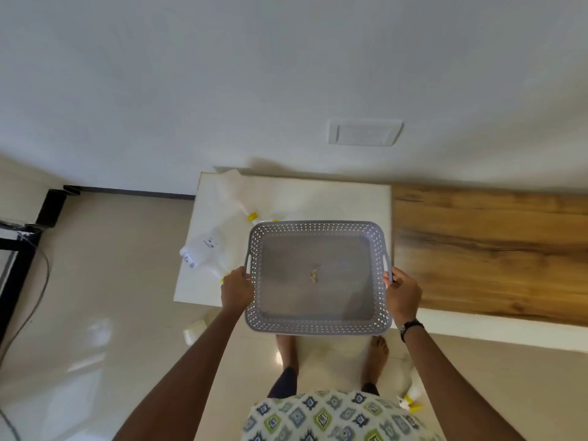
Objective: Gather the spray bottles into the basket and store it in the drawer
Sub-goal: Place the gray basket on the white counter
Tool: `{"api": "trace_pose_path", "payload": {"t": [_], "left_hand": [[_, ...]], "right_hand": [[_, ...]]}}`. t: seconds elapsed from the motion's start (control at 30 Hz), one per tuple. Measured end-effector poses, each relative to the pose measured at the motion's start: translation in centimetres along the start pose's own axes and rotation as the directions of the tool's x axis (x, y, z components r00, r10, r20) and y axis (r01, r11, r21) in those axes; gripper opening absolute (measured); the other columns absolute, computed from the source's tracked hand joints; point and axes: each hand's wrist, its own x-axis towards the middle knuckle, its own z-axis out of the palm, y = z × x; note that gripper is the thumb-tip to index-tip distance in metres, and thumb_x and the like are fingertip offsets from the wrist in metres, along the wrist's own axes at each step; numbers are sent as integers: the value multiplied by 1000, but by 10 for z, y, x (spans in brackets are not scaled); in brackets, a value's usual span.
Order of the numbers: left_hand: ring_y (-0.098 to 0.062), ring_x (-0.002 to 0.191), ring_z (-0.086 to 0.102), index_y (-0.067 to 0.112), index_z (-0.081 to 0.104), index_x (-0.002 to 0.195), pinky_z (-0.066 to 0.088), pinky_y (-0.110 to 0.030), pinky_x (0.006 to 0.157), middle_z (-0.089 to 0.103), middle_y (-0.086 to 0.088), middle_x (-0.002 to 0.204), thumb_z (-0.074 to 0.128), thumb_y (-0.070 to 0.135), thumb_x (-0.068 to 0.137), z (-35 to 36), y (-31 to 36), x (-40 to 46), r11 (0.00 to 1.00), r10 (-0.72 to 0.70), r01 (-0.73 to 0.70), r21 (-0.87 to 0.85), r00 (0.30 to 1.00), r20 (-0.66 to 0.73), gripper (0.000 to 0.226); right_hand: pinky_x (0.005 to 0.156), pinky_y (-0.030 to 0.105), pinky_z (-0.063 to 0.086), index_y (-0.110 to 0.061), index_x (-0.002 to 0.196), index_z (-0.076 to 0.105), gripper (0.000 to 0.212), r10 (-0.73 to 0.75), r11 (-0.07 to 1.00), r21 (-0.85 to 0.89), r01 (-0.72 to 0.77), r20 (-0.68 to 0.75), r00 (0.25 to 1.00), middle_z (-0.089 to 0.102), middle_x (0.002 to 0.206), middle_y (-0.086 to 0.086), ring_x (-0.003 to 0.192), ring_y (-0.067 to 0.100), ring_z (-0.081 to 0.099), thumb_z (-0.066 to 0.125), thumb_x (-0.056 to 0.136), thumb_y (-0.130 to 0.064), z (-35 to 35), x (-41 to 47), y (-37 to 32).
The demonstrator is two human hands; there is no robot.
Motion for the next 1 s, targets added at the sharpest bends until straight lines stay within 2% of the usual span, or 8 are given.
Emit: {"api": "trace_pose_path", "payload": {"t": [0.07,0.17,0.3,0.37,0.47,0.57,0.83,1.0], "left_hand": [[-38,103,62,-3,64,106,47,-41,91,66,-20,111,47,-1,89,-4,-9,17,997,55,-56,52,998,20,24],[-39,99,63,-4,66,105,48,-41,88,67,-20,108,49,1,91,-7,-20,38,986,126,-128,103,992,21,22],[-38,86,66,-4,69,95,51,-39,79,71,-21,95,54,5,91,-5,-29,56,977,182,-181,111,983,0,18],[-38,83,66,-4,70,90,50,-38,75,71,-21,91,55,3,89,-3,-33,63,975,189,-188,118,982,0,17],[-39,82,67,-3,70,88,55,-45,76,71,-20,88,54,3,90,0,-38,76,974,204,-202,104,979,-7,17],[-39,81,68,-2,72,92,56,-47,76,72,-21,90,56,1,90,2,-41,87,969,239,-236,79,970,-38,16],[-35,79,70,-2,72,95,53,-37,75,74,-19,90,57,0,89,3,-43,113,952,306,-303,41,946,-105,16],[-32,80,71,-2,71,101,51,-32,78,75,-18,90,58,2,90,2,-42,123,947,316,-320,-10,940,-132,18]], "right_hand": [[71,43,56,4,85,70,22,5,1000,6,-5,-22,1000,71,81,23,74,31,64,50,85,13,18,-2,0],[68,45,56,4,84,69,20,-13,1000,-21,13,-36,999,71,79,23,77,37,66,51,84,13,38,-5,8],[55,4,46,2,87,71,19,-11,999,-32,10,-47,999,72,83,19,74,24,63,54,85,11,55,-5,18],[54,-3,41,3,88,71,18,-18,1000,-24,17,-51,999,72,83,19,74,21,61,55,86,11,61,-1,20],[52,4,42,4,88,71,17,-50,998,-29,48,-60,997,72,81,20,73,27,64,54,88,8,67,4,20],[54,-2,42,4,92,71,20,-87,996,-34,84,-73,994,72,84,19,74,21,62,53,87,11,71,8,18],[55,-7,38,4,98,71,18,-189,980,-76,184,-75,979,73,89,19,74,20,62,54,91,4,79,27,8],[54,3,44,1,103,70,20,-237,971,-66,232,-90,967,73,93,18,75,17,62,54,91,3,79,36,8]]}}
